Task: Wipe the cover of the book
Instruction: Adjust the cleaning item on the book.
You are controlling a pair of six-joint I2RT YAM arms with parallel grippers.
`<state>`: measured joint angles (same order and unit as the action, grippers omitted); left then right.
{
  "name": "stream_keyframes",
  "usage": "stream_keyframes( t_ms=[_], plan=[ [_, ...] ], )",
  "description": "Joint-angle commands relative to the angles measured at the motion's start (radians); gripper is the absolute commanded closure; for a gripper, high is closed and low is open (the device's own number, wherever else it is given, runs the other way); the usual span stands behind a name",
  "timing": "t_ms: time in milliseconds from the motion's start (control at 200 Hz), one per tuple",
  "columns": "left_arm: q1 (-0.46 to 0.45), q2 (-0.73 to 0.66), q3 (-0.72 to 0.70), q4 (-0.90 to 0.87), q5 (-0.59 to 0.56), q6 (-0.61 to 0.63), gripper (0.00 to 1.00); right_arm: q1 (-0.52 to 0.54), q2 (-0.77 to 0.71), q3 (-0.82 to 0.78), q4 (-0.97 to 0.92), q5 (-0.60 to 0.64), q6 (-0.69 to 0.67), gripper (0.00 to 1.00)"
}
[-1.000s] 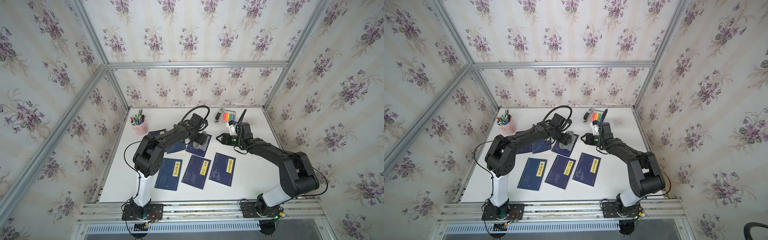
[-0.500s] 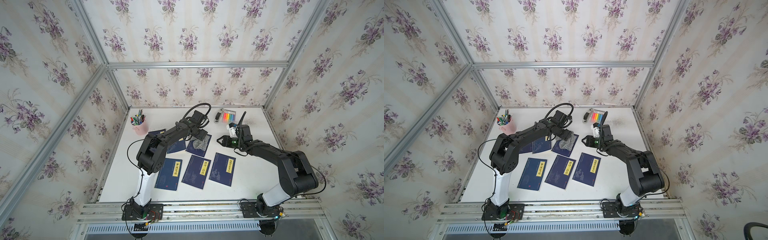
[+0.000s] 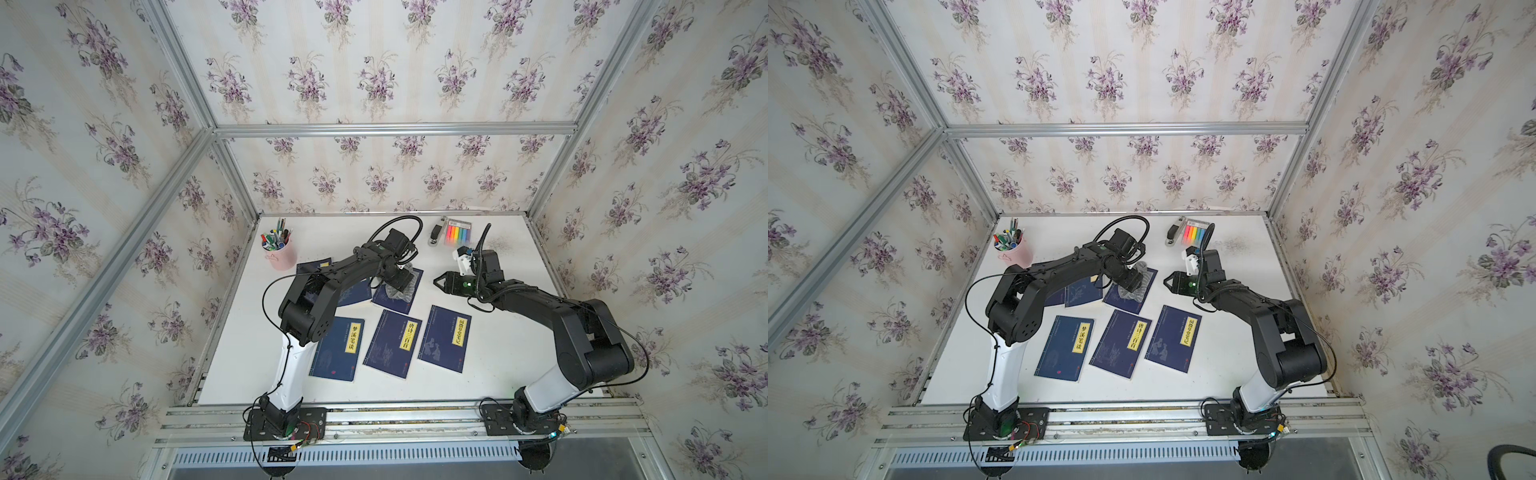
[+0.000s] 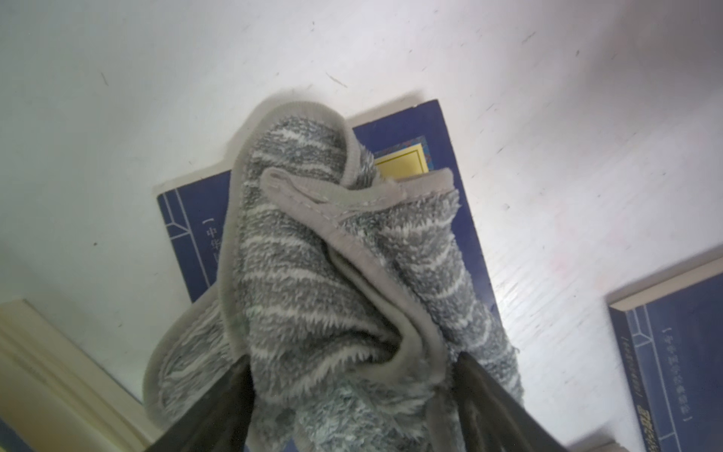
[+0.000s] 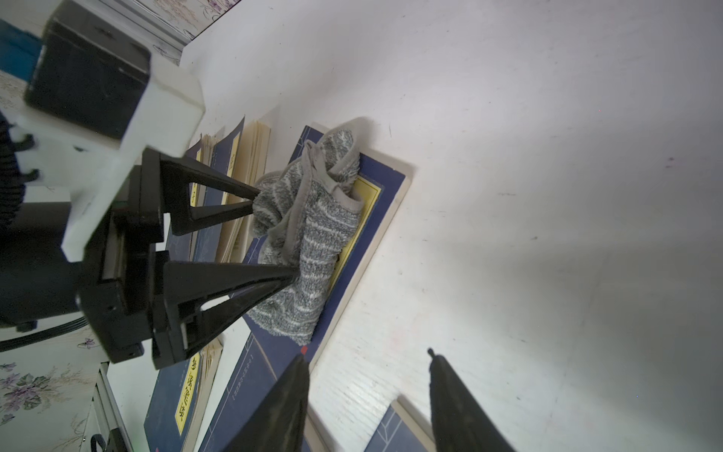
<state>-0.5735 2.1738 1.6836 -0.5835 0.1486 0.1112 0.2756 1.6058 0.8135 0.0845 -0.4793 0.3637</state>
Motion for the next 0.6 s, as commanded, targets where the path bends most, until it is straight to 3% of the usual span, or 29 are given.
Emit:
stream_keyframes(
  t_ms=[0,215,335,430,595],
  plan=[
    [0.000,0.032,0.032,-0.033,0.022,-0.013,0.30,0.001,0.005,0.000,0.012,0.020,-0.009,0.49],
    [0.013,-0.005,0.016,-0.018,0.031,-0.051,0.60,0.002,0.013,0.015,-0.014,0.060,-0.009,0.54],
    [0.050,-0.083,-0.043,0.023,0.073,-0.090,0.69,0.008,0.022,0.021,-0.016,0.062,-0.006,0.55],
    [0.085,-0.138,-0.087,0.036,0.107,-0.121,0.81,0.020,0.030,0.030,-0.020,0.064,-0.006,0.57],
    [0.127,-0.195,-0.162,0.039,0.104,-0.177,0.86,0.063,0.061,0.059,-0.020,0.070,0.003,0.64]
  ],
)
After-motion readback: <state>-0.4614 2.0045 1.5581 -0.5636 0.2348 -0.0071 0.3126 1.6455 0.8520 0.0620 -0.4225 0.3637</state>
